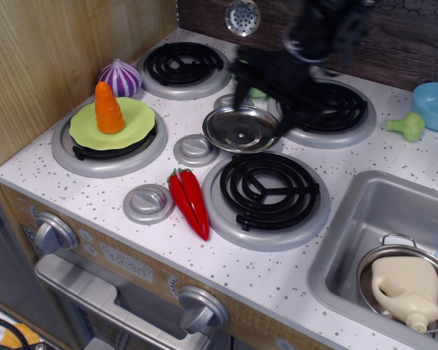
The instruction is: Take carrot off plate
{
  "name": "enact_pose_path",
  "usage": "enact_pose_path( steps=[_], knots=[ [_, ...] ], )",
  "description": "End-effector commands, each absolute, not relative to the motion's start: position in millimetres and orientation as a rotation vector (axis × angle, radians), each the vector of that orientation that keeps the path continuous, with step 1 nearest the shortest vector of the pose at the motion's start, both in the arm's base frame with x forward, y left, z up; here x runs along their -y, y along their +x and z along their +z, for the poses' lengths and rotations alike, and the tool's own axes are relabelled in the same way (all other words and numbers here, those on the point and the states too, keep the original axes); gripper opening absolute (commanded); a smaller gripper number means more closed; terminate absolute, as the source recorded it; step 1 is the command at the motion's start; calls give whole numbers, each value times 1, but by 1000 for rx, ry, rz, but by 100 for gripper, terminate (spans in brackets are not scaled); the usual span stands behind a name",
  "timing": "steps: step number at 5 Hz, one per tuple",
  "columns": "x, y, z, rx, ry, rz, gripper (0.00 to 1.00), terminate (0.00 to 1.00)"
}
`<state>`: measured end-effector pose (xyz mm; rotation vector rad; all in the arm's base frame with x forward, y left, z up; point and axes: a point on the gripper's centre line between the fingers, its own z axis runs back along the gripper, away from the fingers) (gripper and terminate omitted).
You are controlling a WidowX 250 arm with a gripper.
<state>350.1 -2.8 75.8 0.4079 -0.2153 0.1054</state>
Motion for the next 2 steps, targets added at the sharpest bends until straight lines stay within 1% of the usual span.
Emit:
enact_pose_path(
  steps=[1, 2],
  knots=[
    [-55, 331, 118, 282, 464, 48, 100, 0],
    [-84, 324, 126, 272, 474, 3, 100, 0]
  ],
)
